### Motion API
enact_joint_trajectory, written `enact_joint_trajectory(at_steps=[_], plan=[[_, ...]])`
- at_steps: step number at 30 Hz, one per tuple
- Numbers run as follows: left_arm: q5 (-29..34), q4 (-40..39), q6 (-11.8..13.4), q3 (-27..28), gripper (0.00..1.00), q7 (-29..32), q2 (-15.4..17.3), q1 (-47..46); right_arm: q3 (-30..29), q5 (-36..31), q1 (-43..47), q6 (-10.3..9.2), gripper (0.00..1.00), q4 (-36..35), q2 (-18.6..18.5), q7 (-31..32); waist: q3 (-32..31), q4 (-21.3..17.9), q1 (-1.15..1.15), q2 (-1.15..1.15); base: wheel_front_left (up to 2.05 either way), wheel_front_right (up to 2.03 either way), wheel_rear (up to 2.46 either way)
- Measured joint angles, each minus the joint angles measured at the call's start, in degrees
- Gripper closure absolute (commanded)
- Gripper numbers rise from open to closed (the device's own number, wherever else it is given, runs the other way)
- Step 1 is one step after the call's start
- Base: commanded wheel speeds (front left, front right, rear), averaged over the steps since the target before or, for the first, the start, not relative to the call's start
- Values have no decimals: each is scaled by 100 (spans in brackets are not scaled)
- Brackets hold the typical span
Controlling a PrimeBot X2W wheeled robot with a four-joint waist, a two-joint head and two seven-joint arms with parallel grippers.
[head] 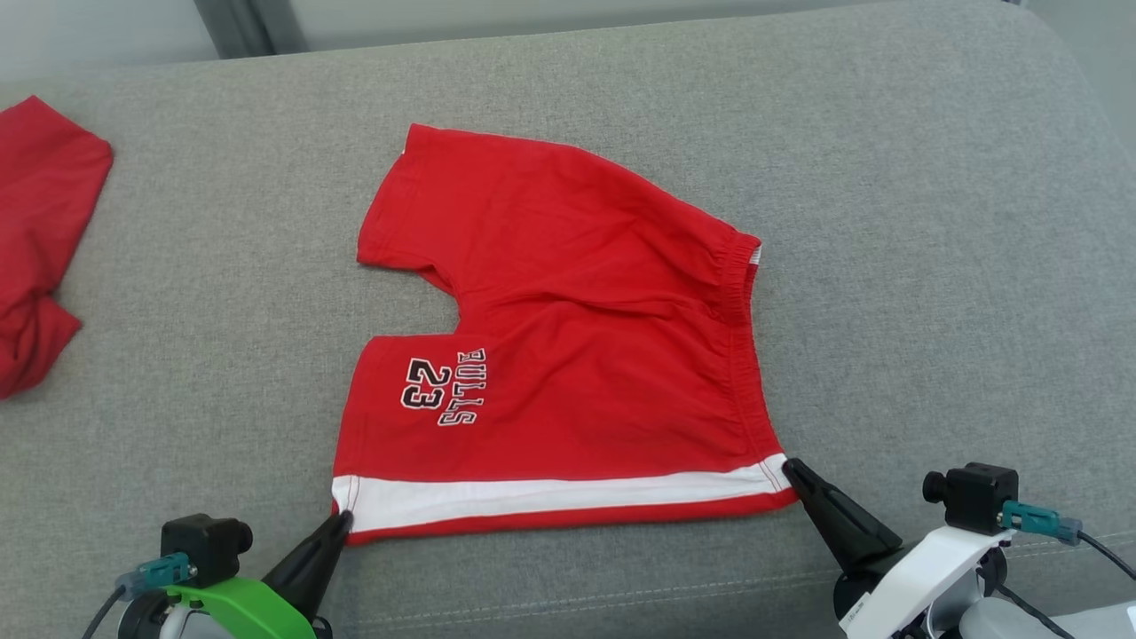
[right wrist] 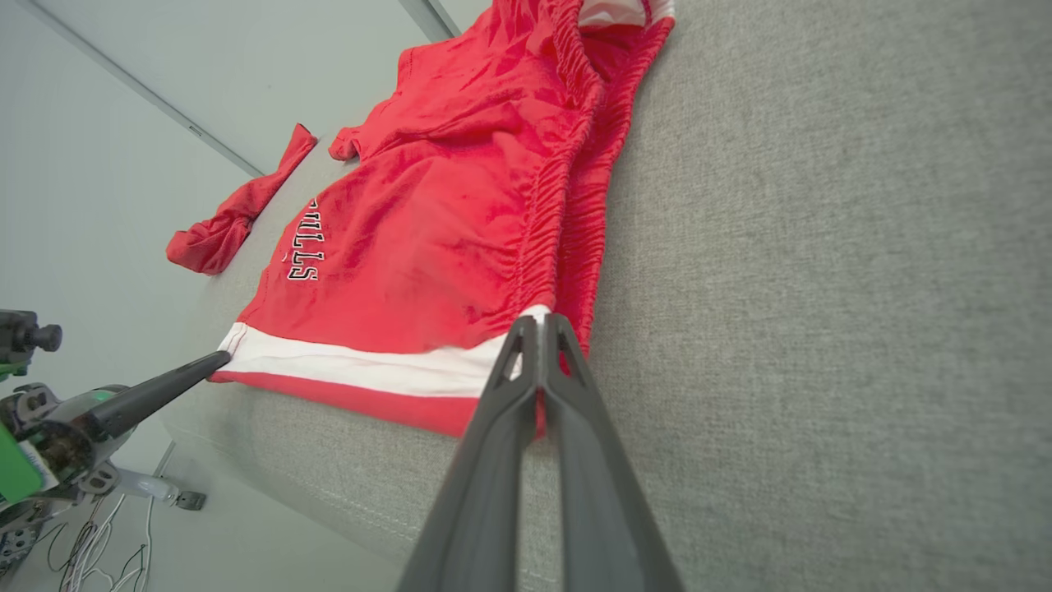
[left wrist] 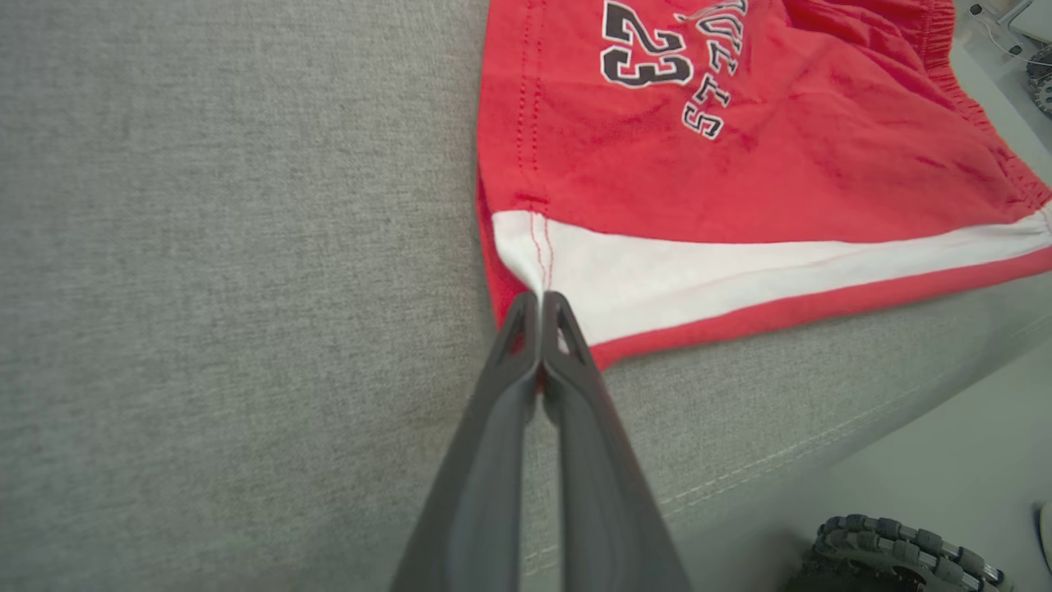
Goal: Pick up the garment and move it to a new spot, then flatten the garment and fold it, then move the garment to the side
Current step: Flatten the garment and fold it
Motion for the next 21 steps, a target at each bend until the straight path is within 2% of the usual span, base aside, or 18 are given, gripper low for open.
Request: enact_joint_trajectory(at_steps=[4,5,6,8,9,10,11,12,13,14,15,16,21], plan=[[0,-40,0,-69,100,83,-1,0,21,-8,-9,1,100,63,51,0,-7,-18,0,0,0,0,0],[0,-47,0,-85,100,85,-2,0,37,-33,-10,0,96,90,51,0,-8,-23,0,0,0,0,0],[0,-49,0,-90,100,90,-2,-1,47,-55,-11,0,84,111,52,0,-7,-27,0,0,0,0,0],[4,-49,0,-101,100,138,-2,-2,54,-57,-22,0,66,157,69,0,-3,-33,0,0,0,0,0],[29,-49,0,-107,93,140,-2,-2,68,-58,-32,0,61,185,76,0,0,-35,0,0,0,0,0],[44,-53,0,-110,70,141,-2,-4,77,-58,-41,1,53,204,81,0,3,-37,0,0,0,0,0],[44,-58,1,-112,60,155,-3,-5,85,-58,-52,0,43,221,91,0,8,-38,0,0,0,0,0],[44,-64,1,-114,38,190,-3,-7,101,-58,-70,0,5,243,102,0,12,-39,0,0,0,0,0],[44,-66,2,-114,26,190,-4,-7,119,-59,-90,0,0,267,114,0,16,-39,0,0,0,0,0],[45,-67,4,-114,10,190,-4,-9,127,-59,-113,0,0,287,127,0,20,-38,0,0,0,0,0],[45,-68,11,-113,10,191,-4,-12,130,-60,-132,0,0,300,141,0,24,-38,0,0,0,0,0],[45,-70,12,-112,0,191,-4,-15,132,-60,-142,0,0,312,148,0,28,-36,0,0,0,0,0],[44,-113,71,-67,0,208,-4,-18,125,-83,-155,0,0,387,175,0,38,-25,0,0,0,0,0]])
